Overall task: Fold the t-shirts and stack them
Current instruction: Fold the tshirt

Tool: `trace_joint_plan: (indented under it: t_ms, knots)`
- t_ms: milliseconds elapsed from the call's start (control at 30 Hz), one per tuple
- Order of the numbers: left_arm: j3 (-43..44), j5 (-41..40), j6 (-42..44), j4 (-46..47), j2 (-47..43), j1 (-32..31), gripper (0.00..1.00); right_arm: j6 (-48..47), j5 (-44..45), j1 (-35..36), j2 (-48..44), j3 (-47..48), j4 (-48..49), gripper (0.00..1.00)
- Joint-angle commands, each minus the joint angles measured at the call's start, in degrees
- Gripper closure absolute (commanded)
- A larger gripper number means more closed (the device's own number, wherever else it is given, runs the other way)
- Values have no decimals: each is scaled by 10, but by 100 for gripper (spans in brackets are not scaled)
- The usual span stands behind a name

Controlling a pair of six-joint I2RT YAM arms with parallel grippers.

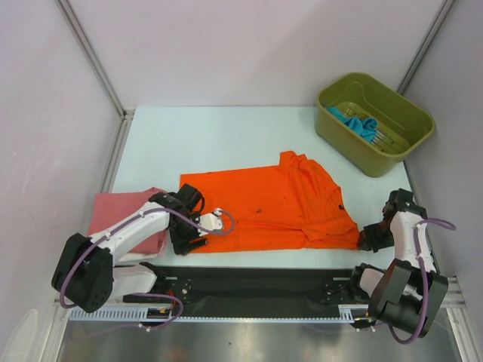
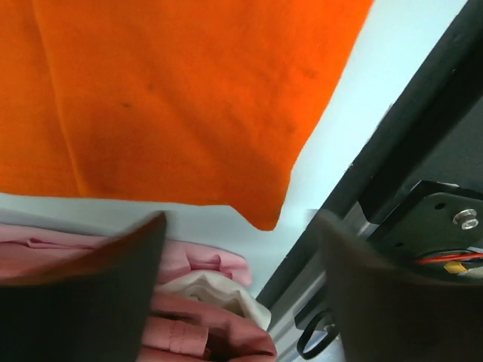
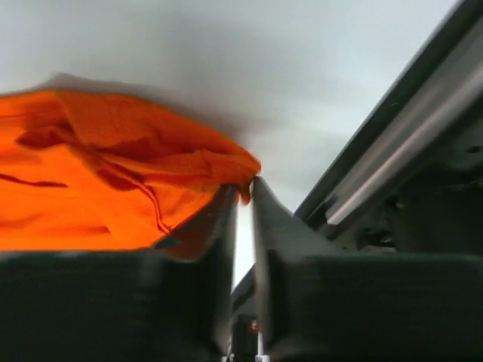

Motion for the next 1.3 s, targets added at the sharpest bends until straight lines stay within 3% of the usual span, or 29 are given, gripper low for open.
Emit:
trace_joint_plan:
  t_ms: [0,33,100,133,167,200,233,300,333,367,400,533,600,633,700,800,933,1133,1200,1233,1267]
  knots:
    - [32,-21,25,-12,16,6,3,15,127,9,-27,68,-28,73]
    - [64,-24,27,-10,19,20,2,6,131,12,-40,97,-15,64]
    - [113,0,22,-9,31,43,0,-39,95,42,-59,129,61,59]
    - [171,17,13,-7,37,74,0,-61,77,61,-76,150,102,44]
    - [203,33,-1,-2,45,94,0,-92,63,90,-82,158,152,20]
    - [233,70,-37,13,69,115,0,-137,66,117,-80,167,218,4]
    - [285,78,-64,27,84,157,0,-169,72,169,-56,196,242,3]
    - [331,60,-134,59,125,187,10,-232,71,205,-7,230,292,5]
    - [372,42,-152,63,176,202,18,-295,64,230,21,247,303,7]
    - [391,17,-163,65,200,204,32,-316,53,236,94,291,309,7]
    - [408,-16,-175,63,224,206,34,-337,31,237,132,317,297,9]
    - [470,-63,-177,62,319,208,35,-417,41,283,305,452,251,31]
    - [475,-77,-167,80,353,207,34,-465,57,306,368,496,245,35]
    - [481,-116,-165,86,364,208,34,-476,69,312,387,508,239,45]
    - [493,-140,-164,93,404,212,34,-495,88,317,438,537,231,55]
    - [514,-130,-172,91,440,228,33,-508,70,318,478,555,230,55]
    - [506,-116,-162,102,465,231,28,-507,75,321,535,569,226,45]
    - [487,-44,-167,110,484,231,27,-508,45,324,575,573,229,45]
    - [481,-13,-169,111,485,231,29,-505,40,325,584,568,232,51]
    - [479,-7,-172,111,485,230,31,-503,40,326,588,567,234,62]
    - [478,0,-175,110,487,229,39,-497,42,326,590,566,235,70]
